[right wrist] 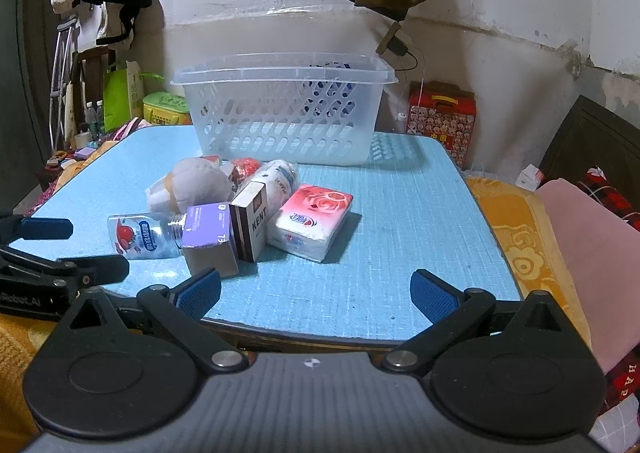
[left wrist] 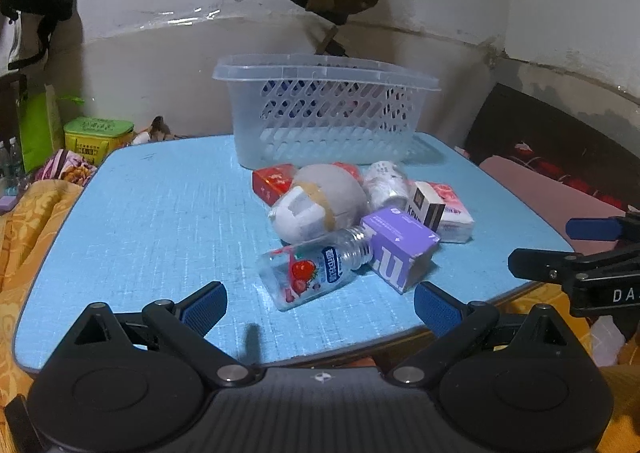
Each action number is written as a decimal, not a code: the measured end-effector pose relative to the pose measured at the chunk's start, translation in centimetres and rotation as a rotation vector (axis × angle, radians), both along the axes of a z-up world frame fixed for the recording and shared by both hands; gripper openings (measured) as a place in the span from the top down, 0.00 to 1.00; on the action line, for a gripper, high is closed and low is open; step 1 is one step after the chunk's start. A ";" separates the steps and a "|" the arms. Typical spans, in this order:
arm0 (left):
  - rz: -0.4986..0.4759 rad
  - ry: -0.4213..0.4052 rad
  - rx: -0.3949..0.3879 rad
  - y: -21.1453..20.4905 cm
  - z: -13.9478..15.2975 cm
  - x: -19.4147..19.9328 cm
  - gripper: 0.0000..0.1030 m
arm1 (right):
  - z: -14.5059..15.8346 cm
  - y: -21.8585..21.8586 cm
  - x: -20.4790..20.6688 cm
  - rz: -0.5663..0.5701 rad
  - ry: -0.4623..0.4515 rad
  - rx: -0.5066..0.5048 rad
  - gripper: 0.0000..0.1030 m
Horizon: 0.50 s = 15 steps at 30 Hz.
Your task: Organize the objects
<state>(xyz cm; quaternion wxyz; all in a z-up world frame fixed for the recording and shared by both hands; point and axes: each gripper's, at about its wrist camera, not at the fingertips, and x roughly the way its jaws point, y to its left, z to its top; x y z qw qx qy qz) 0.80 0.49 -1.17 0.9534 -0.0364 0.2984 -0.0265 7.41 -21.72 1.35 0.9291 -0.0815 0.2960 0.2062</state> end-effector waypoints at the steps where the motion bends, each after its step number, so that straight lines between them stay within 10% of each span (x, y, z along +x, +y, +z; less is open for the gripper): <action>1: 0.004 -0.013 0.004 0.0 0.1 -0.1 0.02 | 0.0 0.0 0.0 0.003 0.001 0.004 0.00; 15: 0.055 -0.072 0.063 0.1 0.6 -0.7 0.04 | 0.4 -1.0 -0.4 0.016 -0.097 0.047 0.00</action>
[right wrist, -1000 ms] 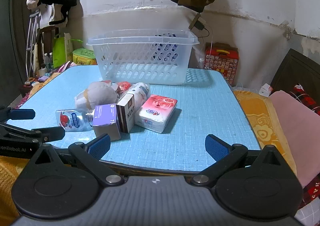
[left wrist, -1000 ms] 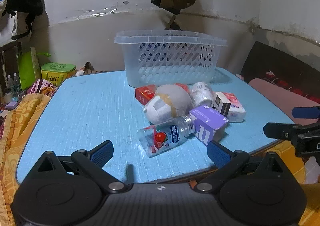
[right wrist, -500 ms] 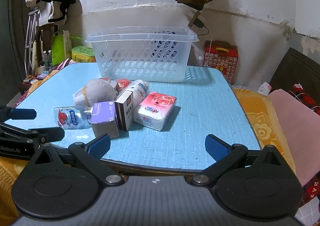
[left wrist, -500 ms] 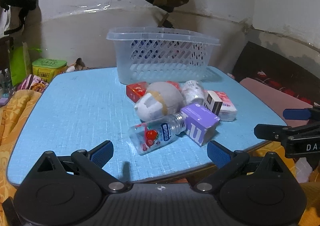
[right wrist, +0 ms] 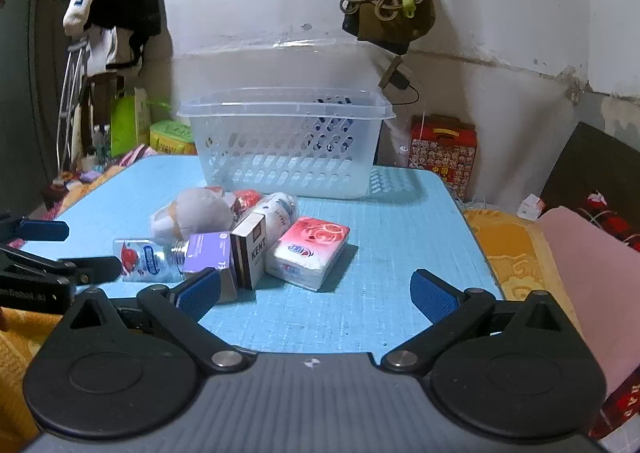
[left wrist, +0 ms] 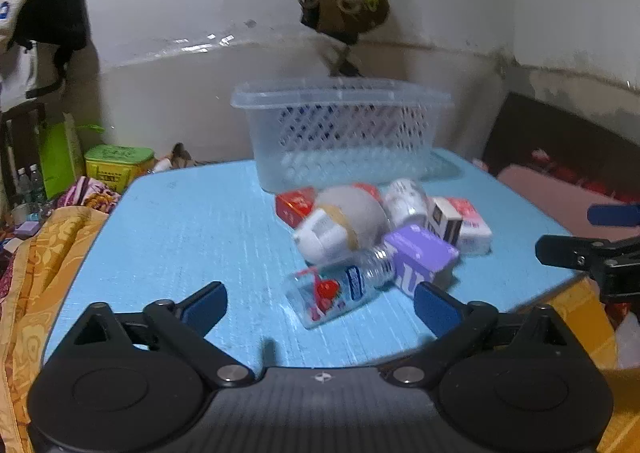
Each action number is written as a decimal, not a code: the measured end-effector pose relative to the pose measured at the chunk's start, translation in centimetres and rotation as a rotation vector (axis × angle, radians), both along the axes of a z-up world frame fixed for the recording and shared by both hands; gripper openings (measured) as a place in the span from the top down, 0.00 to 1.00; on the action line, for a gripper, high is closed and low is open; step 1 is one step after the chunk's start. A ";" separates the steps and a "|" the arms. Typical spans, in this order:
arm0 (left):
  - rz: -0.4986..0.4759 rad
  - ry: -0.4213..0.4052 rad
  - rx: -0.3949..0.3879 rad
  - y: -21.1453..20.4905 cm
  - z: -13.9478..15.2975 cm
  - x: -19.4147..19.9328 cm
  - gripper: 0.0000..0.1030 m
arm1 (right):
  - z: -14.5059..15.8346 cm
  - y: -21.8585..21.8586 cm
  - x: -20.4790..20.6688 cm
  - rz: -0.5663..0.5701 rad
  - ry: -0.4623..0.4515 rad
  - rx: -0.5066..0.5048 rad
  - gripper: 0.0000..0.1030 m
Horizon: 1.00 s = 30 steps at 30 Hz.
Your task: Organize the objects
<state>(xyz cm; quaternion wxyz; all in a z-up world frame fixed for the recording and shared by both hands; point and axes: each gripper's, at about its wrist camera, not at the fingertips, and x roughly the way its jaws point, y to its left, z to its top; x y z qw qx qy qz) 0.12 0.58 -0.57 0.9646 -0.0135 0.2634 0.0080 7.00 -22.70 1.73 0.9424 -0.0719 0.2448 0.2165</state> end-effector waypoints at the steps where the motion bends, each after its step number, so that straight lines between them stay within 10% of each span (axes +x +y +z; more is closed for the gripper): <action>1: 0.003 -0.016 -0.005 0.1 0.1 -0.2 0.04 | 0.0 0.0 0.1 -0.004 0.005 -0.004 0.00; 19: -0.066 0.080 0.000 -0.1 -1.3 0.8 0.08 | -0.6 -1.3 0.2 0.029 0.049 0.028 0.00; 26: -0.123 0.045 -0.083 1.6 0.3 0.1 0.14 | -0.1 -4.1 -3.2 0.006 -0.363 0.217 0.00; 30: -0.121 -0.015 -0.099 2.1 0.4 -0.7 0.13 | -0.8 -3.1 -2.1 0.018 -0.216 0.080 0.00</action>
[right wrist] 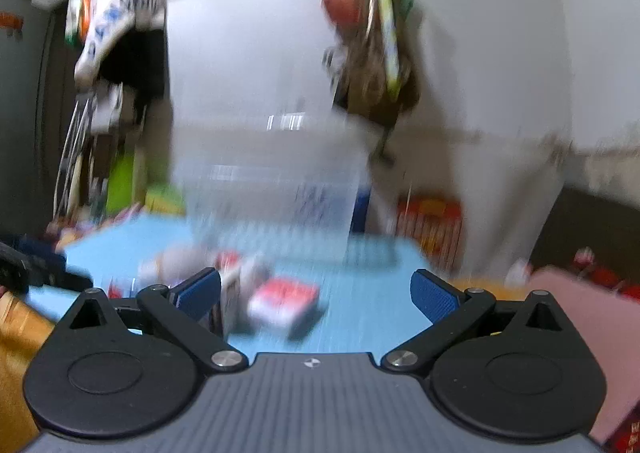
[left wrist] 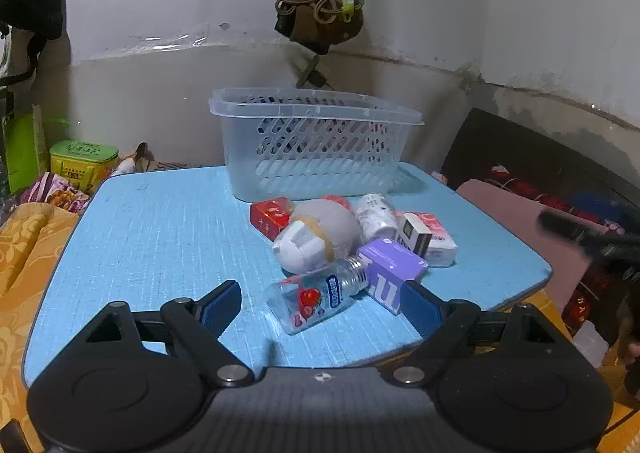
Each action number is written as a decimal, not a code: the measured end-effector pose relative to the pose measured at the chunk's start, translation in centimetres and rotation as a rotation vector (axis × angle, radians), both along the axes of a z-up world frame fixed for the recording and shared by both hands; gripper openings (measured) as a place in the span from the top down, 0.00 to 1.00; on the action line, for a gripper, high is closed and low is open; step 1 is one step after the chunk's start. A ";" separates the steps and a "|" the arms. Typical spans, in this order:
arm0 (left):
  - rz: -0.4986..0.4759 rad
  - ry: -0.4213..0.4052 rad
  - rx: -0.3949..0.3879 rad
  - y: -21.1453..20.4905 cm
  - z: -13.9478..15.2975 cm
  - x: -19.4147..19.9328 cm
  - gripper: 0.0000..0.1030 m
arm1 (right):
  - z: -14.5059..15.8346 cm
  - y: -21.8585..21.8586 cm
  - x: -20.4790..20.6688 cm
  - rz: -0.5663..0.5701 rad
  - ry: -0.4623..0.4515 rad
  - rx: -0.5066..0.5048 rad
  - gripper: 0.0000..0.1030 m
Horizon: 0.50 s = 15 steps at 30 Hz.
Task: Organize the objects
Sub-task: 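Grasp the pink tissue pack with the right gripper while the left grasps the clear strawberry bottle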
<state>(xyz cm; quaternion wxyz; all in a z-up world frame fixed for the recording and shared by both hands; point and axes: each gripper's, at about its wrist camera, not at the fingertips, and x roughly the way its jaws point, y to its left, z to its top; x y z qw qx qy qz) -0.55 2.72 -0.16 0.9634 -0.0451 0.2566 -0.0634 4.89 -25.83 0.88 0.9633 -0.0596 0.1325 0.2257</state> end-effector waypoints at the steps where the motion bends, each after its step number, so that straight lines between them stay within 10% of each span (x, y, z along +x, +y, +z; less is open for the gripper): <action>1: -0.002 -0.016 -0.003 0.1 -0.1 -0.5 0.13 | -0.1 -0.3 0.1 0.006 0.034 0.019 0.00; 8: 0.009 -0.099 -0.043 -0.1 -0.8 -4.6 0.15 | -1.1 -3.1 -3.6 0.042 0.118 0.273 0.00; 15: 0.022 -0.128 0.023 -0.3 0.0 -5.0 0.14 | -1.8 -2.9 -4.1 -0.033 0.110 0.229 0.00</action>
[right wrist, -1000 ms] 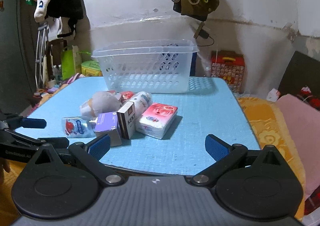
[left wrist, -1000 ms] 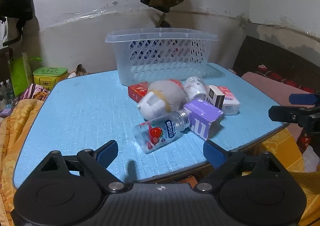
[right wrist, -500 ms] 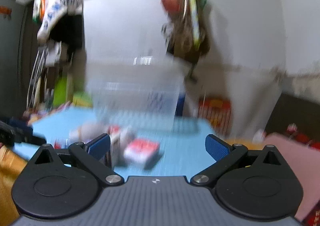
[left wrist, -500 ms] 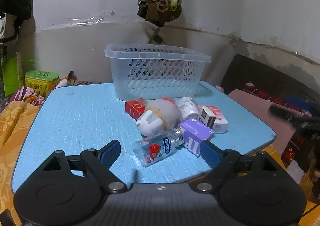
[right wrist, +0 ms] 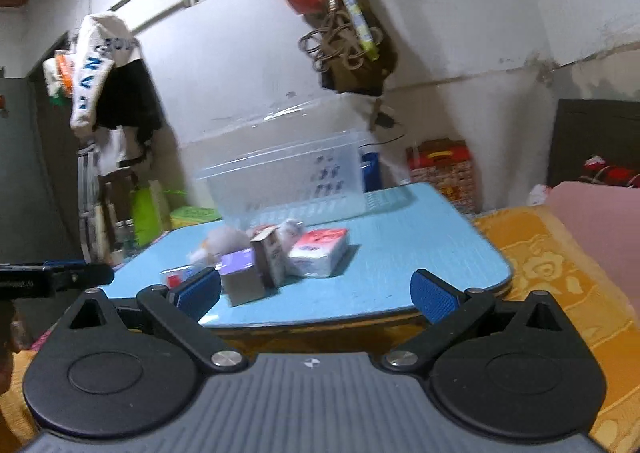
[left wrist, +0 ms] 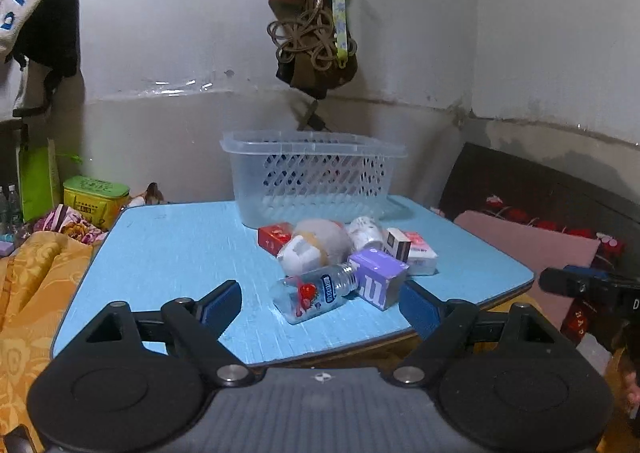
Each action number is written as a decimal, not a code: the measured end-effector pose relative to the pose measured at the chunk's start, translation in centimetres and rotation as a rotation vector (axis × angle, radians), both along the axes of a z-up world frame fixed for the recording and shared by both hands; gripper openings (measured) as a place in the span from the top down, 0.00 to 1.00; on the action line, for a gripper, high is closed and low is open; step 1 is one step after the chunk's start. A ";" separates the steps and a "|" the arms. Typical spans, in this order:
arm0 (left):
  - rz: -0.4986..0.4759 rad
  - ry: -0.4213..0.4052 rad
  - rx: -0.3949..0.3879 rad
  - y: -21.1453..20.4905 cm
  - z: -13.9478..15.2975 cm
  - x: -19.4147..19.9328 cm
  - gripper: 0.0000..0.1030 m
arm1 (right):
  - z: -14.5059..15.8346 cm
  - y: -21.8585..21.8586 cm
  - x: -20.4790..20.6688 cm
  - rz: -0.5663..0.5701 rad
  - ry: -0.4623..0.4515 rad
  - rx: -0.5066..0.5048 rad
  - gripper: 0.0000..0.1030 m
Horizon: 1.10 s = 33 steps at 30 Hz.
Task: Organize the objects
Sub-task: 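Grasp the pink tissue pack with the right gripper while the left grasps the clear strawberry bottle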
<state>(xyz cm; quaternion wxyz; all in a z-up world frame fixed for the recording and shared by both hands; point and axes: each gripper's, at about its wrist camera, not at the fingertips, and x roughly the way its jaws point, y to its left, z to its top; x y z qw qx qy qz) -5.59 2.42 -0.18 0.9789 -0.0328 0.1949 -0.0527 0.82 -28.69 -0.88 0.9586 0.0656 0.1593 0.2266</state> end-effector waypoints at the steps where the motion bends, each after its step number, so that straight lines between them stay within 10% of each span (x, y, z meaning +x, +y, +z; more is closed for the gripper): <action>1: -0.006 0.017 0.010 0.0 -0.1 0.6 0.14 | 0.2 0.1 0.4 -0.012 0.003 -0.009 0.00; 13: -0.085 0.066 -0.030 1.5 -4.9 8.4 0.15 | -3.4 4.3 11.0 0.055 0.129 -0.110 0.03; 25: -0.141 -0.006 -0.013 1.4 -7.1 9.3 0.15 | -4.6 9.2 11.5 0.052 0.024 -0.240 0.04; 33: -0.113 -0.061 0.064 0.6 -7.9 8.8 0.25 | -4.7 8.7 11.1 0.060 0.036 -0.243 0.25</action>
